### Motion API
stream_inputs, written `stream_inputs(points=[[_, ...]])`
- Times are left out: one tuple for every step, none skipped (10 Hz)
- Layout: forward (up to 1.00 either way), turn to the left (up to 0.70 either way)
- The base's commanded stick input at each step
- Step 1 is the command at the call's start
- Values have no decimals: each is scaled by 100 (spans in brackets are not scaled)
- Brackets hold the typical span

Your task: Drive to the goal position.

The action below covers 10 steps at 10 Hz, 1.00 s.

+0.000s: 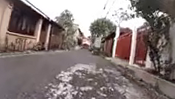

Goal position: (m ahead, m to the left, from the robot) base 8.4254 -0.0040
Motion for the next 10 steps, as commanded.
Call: stream_inputs(points=[[70, 0], [70, 0], [70, 0], [70, 0], [70, 0], [70, 0], [70, 0], [70, 0], [70, 0], [70, 0]])
